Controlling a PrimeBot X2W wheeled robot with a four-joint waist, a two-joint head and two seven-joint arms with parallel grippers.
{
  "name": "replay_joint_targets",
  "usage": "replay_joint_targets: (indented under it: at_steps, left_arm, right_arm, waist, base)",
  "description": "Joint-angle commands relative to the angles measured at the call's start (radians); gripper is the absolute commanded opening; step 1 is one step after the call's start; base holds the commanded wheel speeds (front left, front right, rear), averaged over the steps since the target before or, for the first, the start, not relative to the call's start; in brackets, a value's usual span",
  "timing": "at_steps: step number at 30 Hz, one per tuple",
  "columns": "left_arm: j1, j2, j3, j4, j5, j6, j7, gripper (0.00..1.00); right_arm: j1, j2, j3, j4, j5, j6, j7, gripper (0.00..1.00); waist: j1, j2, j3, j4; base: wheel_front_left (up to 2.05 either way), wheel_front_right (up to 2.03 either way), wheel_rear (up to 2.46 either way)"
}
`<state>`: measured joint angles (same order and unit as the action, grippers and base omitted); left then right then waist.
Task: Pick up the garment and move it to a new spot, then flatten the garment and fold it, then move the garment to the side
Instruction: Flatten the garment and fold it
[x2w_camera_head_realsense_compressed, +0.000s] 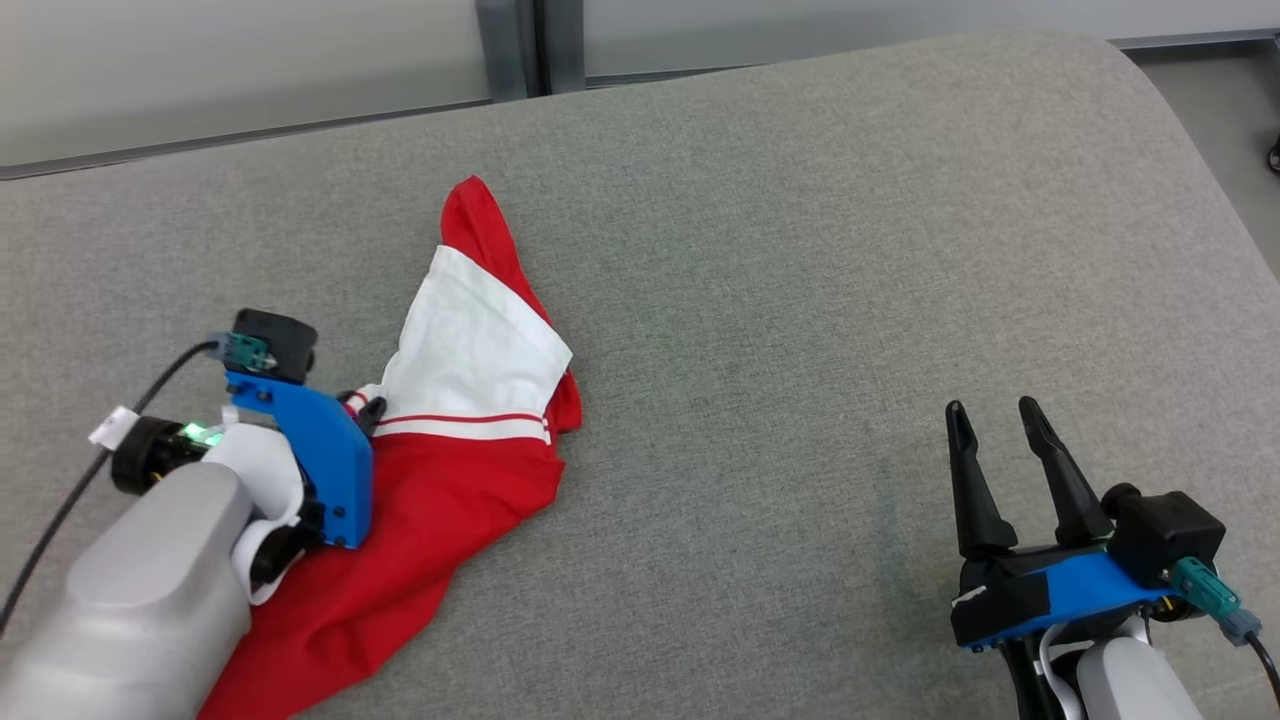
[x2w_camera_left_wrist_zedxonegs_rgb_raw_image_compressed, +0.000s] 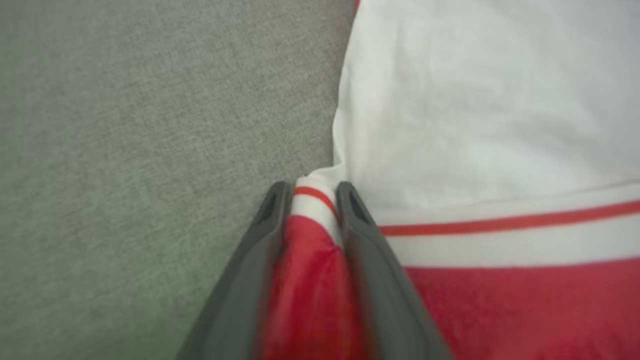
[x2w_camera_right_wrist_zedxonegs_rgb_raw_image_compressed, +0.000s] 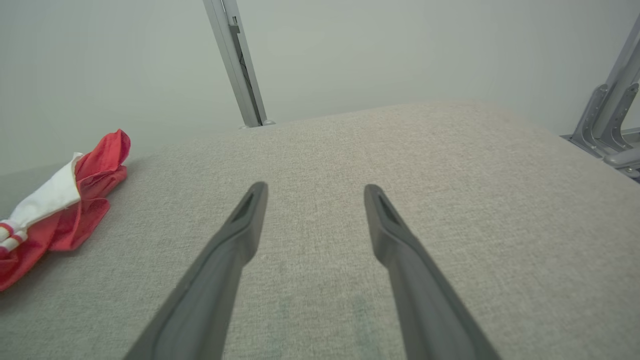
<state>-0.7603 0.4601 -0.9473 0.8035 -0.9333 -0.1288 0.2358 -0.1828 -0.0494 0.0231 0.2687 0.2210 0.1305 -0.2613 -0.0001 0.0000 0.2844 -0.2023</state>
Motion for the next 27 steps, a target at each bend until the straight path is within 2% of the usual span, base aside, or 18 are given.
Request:
replay_joint_targets:
  at_steps: [1, 5, 9, 15, 21, 22, 23, 24, 27]
  left_arm:
    - [0.045, -0.013, -0.032, 0.022, 0.007, -0.003, 0.01, 0.0]
    - [0.0, -0.007, -0.048, 0.052, 0.01, -0.001, -0.062, 0.0]
    - [-0.061, -0.003, -0.011, 0.103, 0.011, 0.005, -0.191, 0.0]
    - [-0.109, 0.024, 0.04, 0.206, 0.039, 0.074, -0.41, 0.0]
    - [-0.097, 0.022, 0.056, 0.275, 0.051, 0.11, -0.48, 0.0]
    - [-0.092, 0.021, 0.056, 0.279, 0.059, 0.112, -0.487, 0.35]
    - [-0.087, 0.016, 0.057, 0.278, 0.062, 0.109, -0.493, 0.95]
    - [-0.087, 0.013, 0.062, 0.272, 0.068, 0.109, -0.497, 1.0]
    - [-0.095, 0.016, 0.104, 0.205, 0.102, 0.122, -0.502, 1.0]
  right_arm:
    - [0.004, -0.002, -0.002, -0.003, -0.006, 0.0, -0.005, 1.0]
    - [0.016, -0.002, -0.007, -0.001, -0.012, 0.0, -0.005, 1.0]
    - [0.021, -0.002, -0.008, -0.001, -0.016, 0.0, -0.005, 1.0]
    - [0.026, -0.002, -0.004, 0.004, -0.02, 0.0, -0.005, 1.0]
    - [0.031, -0.002, -0.001, 0.008, -0.02, 0.0, -0.005, 1.0]
    - [0.032, -0.002, 0.0, 0.009, -0.02, 0.0, -0.005, 1.0]
    - [0.033, -0.002, 0.001, 0.01, -0.021, 0.0, -0.005, 1.0]
    - [0.034, -0.002, 0.001, 0.01, -0.022, 0.0, -0.005, 1.0]
    - [0.043, -0.002, 0.001, 0.011, -0.027, 0.0, -0.005, 1.0]
  waist:
    - [0.0001, 0.0, -0.002, 0.003]
    - [0.0001, 0.0, -0.018, 0.017]
    - [0.0001, 0.0, -0.034, 0.031]
    - [0.0001, 0.0, -0.051, 0.036]
    - [0.0001, 0.0, -0.058, 0.036]
    - [0.0001, 0.0, -0.06, 0.037]
    - [0.0001, 0.0, -0.063, 0.039]
    - [0.0001, 0.0, -0.066, 0.042]
    - [0.0001, 0.0, -0.083, 0.055]
  base:
    - [0.0, 0.0, 0.0]
    - [0.0, 0.0, 0.0]
    - [0.0, 0.0, 0.0]
    - [0.0, 0.0, 0.0]
    - [0.0, 0.0, 0.0]
    - [0.0, 0.0, 0.0]
    - [0.0, 0.0, 0.0]
    - [0.0, 0.0, 0.0]
    - [0.0, 0.0, 0.0]
